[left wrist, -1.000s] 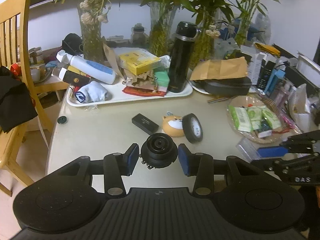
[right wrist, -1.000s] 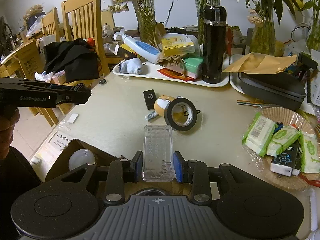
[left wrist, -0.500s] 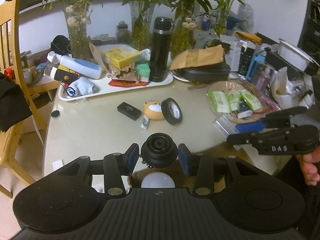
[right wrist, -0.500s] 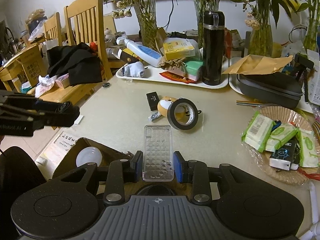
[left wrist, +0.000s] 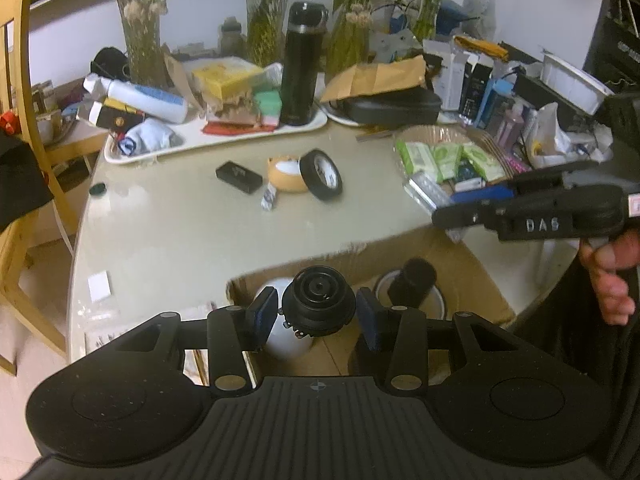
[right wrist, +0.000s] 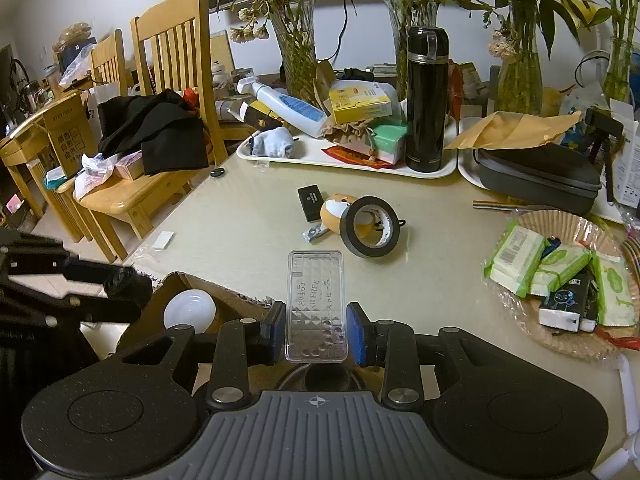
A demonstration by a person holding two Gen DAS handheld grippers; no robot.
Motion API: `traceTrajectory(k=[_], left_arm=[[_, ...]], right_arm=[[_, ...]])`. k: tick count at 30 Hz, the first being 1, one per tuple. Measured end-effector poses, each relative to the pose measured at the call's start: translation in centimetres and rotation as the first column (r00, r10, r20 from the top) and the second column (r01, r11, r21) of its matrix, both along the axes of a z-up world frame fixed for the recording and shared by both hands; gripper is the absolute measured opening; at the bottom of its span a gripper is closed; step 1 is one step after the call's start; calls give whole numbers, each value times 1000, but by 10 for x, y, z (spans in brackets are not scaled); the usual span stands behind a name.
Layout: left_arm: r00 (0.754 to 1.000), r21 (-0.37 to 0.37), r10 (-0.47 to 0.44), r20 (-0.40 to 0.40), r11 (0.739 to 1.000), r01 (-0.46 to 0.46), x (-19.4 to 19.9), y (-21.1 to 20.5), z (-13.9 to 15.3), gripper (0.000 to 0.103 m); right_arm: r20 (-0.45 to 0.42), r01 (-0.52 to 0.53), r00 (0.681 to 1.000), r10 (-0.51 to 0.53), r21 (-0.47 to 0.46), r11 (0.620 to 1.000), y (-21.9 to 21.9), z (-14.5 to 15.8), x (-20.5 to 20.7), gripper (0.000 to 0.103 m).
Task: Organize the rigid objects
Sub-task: 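Carry the black knob with the left tool while the right tool carries the clear case to the box, then lower the black knob into the box with the left tool while the right tool releases the clear case there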
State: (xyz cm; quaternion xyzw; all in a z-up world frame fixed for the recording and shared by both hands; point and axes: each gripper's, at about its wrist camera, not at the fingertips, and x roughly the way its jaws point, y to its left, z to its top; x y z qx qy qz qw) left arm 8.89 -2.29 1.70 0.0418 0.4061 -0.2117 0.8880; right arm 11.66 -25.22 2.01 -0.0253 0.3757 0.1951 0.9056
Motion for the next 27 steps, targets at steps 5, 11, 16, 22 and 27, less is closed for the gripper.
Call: traceTrajectory(k=[5,11,16,22,27], left_arm=[[1000,10,-8,-28,1000,9,-6,-2,-10,43],[998,47,-32,-57,998,35,-9,-6,-19,43],[999,82,-32,-21,996,33,-15,-7,-17,53],[1000,52,-18,-13,998,19,-21,-2,-9,53],[1000,36,-24,-7,999,24,-25,1,-6,53]], right_arm=[[-2,-1,1000,1,-1,1000,0,-1,-2,35],[-4,1,1000,-1,-3,1000,0,-1,-3,35],[-5,22,1000,-22,8,1000,-4,0,-1,35],[-12,30,999,-30,14,999,-6,0,0,35],[-15,22,1000,-22,11,1000,-5,0,1,35]])
